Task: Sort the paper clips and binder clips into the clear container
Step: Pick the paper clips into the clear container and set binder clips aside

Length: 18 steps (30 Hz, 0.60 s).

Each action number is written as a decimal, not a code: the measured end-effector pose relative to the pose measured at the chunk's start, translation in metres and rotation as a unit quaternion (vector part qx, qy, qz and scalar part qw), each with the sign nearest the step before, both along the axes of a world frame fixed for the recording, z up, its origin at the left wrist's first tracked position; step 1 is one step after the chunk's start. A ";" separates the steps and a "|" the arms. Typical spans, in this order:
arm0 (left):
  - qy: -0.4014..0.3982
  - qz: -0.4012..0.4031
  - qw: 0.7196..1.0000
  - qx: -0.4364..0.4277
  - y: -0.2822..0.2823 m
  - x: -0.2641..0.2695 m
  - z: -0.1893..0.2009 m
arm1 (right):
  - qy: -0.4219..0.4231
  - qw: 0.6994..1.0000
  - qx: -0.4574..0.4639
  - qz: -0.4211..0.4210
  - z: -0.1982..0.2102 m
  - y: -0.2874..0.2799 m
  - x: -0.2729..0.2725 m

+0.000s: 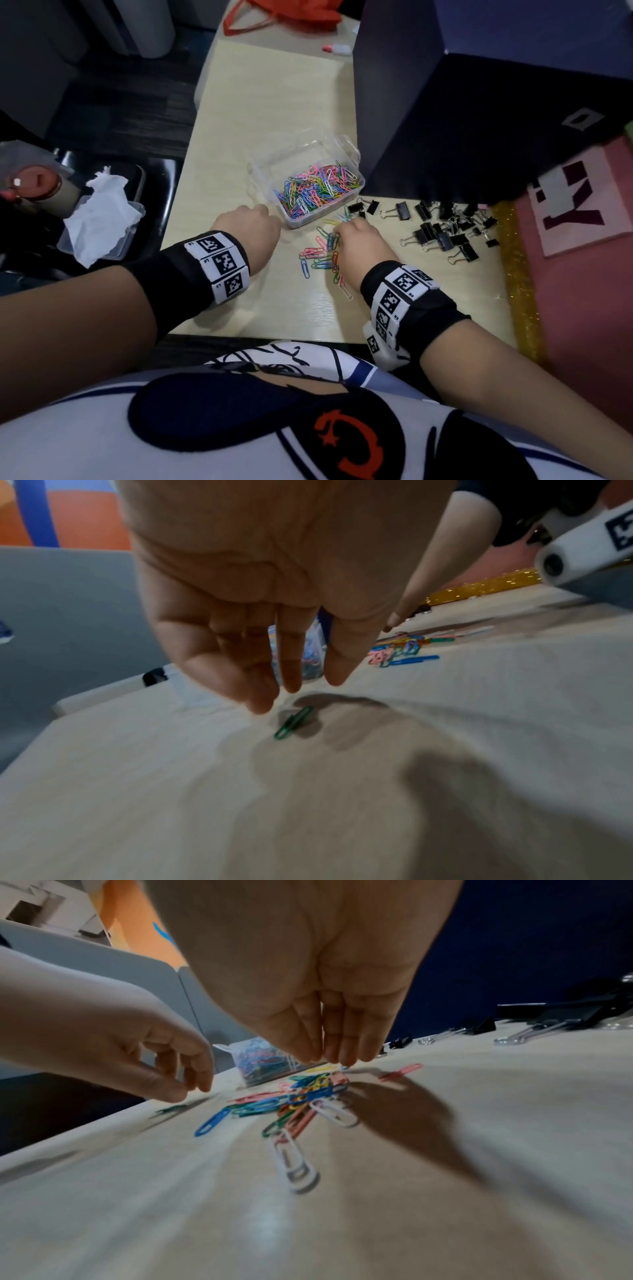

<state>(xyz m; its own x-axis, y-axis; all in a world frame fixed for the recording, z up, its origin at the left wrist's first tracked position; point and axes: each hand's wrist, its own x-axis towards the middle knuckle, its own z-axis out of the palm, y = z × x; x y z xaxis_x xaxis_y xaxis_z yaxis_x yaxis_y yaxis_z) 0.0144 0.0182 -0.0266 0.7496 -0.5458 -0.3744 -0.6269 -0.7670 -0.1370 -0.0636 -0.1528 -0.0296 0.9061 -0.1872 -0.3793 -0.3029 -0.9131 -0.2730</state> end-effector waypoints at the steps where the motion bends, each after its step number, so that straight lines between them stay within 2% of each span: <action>1: 0.014 0.012 1.000 -0.002 0.001 0.001 -0.001 | 0.000 1.000 0.006 0.000 0.001 -0.001 0.002; 4: 0.064 0.006 0.998 -0.014 0.002 0.000 -0.005 | 0.028 0.999 0.004 0.033 0.004 -0.004 0.007; 8: 0.097 -0.097 0.990 -0.046 -0.008 -0.013 -0.012 | 0.024 0.994 -0.036 0.097 0.003 -0.004 0.001; 11: 0.128 -0.135 0.979 -0.089 -0.020 -0.023 -0.014 | 0.007 0.992 -0.027 0.121 -0.002 -0.001 -0.008; 13: 0.137 -0.139 0.975 -0.108 -0.025 -0.026 -0.013 | 0.002 0.994 0.001 0.110 -0.003 -0.003 -0.009; 16: 0.125 -0.138 0.976 -0.114 -0.028 -0.023 -0.013 | -0.008 0.998 0.025 0.049 0.001 -0.010 -0.010; 18: 0.123 -0.129 0.977 -0.116 -0.031 -0.019 -0.014 | 0.051 0.999 0.001 -0.001 0.004 -0.014 -0.014</action>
